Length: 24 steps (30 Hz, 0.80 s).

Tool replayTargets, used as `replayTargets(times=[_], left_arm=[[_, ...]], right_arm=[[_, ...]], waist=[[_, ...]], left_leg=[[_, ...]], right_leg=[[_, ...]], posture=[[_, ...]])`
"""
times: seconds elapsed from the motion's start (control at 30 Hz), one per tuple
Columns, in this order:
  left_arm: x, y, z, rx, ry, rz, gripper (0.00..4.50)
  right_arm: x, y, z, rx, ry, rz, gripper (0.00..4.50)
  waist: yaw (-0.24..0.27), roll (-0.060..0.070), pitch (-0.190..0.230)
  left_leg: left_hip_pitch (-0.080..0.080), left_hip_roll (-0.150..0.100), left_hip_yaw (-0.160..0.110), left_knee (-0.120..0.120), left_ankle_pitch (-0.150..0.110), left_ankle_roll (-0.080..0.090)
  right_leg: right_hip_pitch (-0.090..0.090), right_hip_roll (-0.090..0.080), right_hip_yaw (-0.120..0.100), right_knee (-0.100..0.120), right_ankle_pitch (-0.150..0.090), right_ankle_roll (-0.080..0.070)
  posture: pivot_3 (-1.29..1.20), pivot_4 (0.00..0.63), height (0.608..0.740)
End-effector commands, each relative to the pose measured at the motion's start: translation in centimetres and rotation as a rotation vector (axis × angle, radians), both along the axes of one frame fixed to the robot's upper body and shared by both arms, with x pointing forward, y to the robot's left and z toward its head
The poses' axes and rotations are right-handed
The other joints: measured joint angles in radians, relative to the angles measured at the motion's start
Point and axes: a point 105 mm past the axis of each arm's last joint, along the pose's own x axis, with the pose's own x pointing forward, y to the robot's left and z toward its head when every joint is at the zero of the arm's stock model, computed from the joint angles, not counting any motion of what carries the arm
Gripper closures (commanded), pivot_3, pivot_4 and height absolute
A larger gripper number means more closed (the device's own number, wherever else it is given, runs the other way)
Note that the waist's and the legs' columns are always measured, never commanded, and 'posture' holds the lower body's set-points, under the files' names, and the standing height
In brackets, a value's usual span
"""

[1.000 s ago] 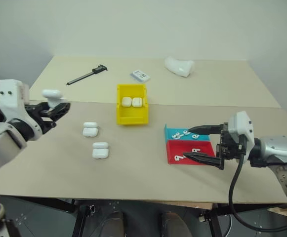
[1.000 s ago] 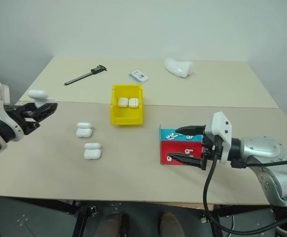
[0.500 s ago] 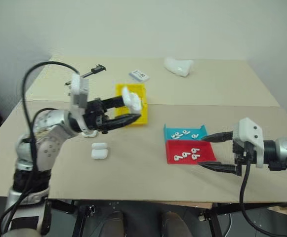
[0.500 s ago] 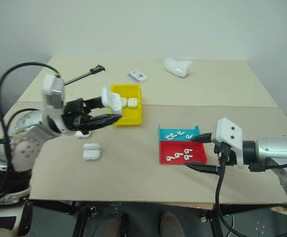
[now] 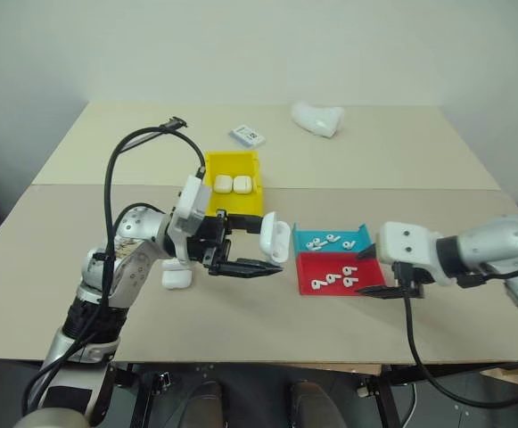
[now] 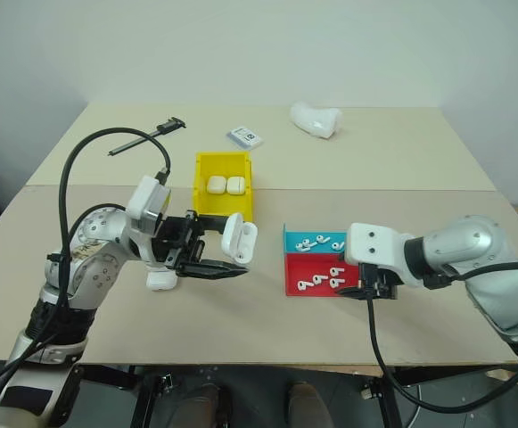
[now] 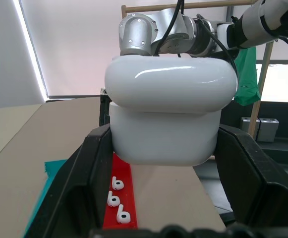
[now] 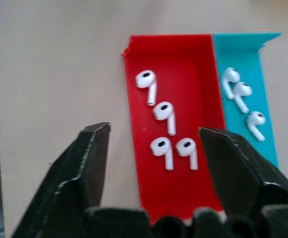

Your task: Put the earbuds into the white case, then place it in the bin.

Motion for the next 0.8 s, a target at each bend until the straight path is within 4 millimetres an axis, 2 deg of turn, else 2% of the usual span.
replayTargets(times=[0.03,0.23,0.37,0.8], left_arm=[[-0.8,-0.6,0.0,0.002,-0.064,-0.036,1.72],[-1.2,-1.6,-0.6,-0.002,-0.100,-0.048,1.72],[-1.4,-1.9,-0.6,-0.027,-0.077,-0.036,1.72],[-1.8,-1.8,-0.6,-0.049,-0.055,0.023,1.72]], right_arm=[[0.7,0.1,-0.7,-0.090,-0.014,0.040,1.98],[2.2,0.1,-1.8,-0.183,-0.021,0.056,1.98],[2.5,0.0,-2.2,-0.201,-0.003,0.063,1.98],[3.6,-0.2,-3.4,-0.228,0.012,0.071,1.98]], waist=[[0.001,0.000,0.000],[0.002,0.001,0.000],[0.002,0.001,-0.001],[0.001,0.002,-0.001]], left_leg=[[-0.001,0.000,0.000,0.001,-0.001,0.001],[-0.002,0.001,0.001,0.004,-0.001,0.002],[-0.002,0.001,0.001,0.004,-0.002,0.003],[-0.002,0.001,0.001,0.004,-0.002,0.003]], right_leg=[[0.000,0.000,0.000,0.000,0.000,0.000],[0.000,0.000,-0.001,0.000,0.000,0.000],[-0.001,0.000,0.000,0.000,0.000,0.001],[0.000,0.000,0.000,0.001,0.000,0.001]], posture=[[0.00,0.150,0.740],[0.00,0.150,0.740],[0.00,0.150,0.740],[0.00,0.150,0.740]])
